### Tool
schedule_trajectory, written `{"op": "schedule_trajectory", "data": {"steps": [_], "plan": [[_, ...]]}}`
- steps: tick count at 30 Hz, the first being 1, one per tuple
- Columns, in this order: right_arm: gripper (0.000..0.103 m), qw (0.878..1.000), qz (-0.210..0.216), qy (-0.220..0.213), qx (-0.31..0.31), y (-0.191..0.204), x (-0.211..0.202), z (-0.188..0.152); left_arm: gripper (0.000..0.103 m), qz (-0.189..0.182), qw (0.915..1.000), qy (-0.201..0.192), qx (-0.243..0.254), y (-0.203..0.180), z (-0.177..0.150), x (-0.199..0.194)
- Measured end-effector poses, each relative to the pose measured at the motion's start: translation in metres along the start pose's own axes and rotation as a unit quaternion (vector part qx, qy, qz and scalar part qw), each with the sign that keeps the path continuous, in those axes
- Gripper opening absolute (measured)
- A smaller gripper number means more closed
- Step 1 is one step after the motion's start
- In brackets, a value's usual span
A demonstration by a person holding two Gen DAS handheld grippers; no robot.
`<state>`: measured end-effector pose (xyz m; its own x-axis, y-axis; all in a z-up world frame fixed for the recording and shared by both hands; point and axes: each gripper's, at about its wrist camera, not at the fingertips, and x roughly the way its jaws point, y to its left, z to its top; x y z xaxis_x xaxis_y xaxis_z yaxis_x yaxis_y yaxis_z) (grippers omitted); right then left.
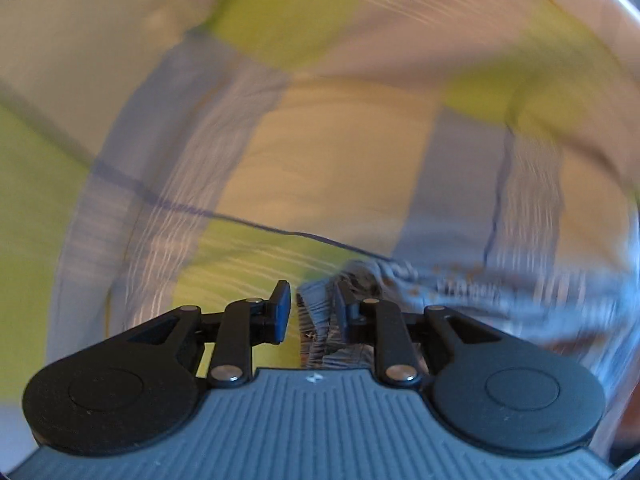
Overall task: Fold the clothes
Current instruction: 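Lift the pants by the waistband with both grippers, holding them up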
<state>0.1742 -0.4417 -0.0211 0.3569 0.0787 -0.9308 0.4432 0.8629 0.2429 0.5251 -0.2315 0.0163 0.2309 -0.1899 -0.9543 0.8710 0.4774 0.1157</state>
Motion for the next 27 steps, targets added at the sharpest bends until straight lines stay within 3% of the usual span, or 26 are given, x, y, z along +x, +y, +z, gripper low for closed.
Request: {"op": "schedule_trajectory", "data": {"steps": [6, 12, 14, 16, 19, 21, 24, 27], "plan": [[0.002, 1.0, 0.008, 0.01, 0.018, -0.002, 0.003, -0.008, 0.033, -0.055, 0.9956, -0.026, 0.071, -0.01, -0.002, 0.015], [0.011, 0.999, 0.018, 0.01, 0.029, -0.003, 0.006, -0.013, 0.035, -0.063, 0.9902, -0.012, 0.124, -0.026, 0.003, 0.031], [0.014, 0.999, 0.02, 0.008, 0.035, -0.004, 0.006, -0.013, 0.031, -0.064, 0.9896, -0.012, 0.128, -0.03, 0.004, 0.033], [0.017, 0.999, 0.02, 0.008, 0.039, -0.005, 0.006, -0.013, 0.019, -0.066, 0.9889, -0.013, 0.133, -0.034, 0.004, 0.034], [0.018, 0.999, 0.019, 0.009, 0.046, -0.006, 0.005, -0.013, 0.017, -0.053, 0.9879, -0.024, 0.144, -0.04, 0.0, 0.027], [0.018, 0.998, 0.019, 0.01, 0.051, -0.006, 0.004, -0.013, 0.016, -0.054, 0.9903, -0.03, 0.125, -0.035, -0.002, 0.018], [0.004, 0.998, 0.019, 0.011, 0.058, -0.007, 0.003, -0.013, 0.016, -0.044, 0.9951, -0.042, 0.078, -0.019, -0.007, 0.002], [0.002, 0.998, 0.017, 0.005, 0.059, -0.008, -0.001, -0.013, 0.016, -0.025, 0.9985, -0.045, 0.018, 0.004, -0.014, -0.009]]}}
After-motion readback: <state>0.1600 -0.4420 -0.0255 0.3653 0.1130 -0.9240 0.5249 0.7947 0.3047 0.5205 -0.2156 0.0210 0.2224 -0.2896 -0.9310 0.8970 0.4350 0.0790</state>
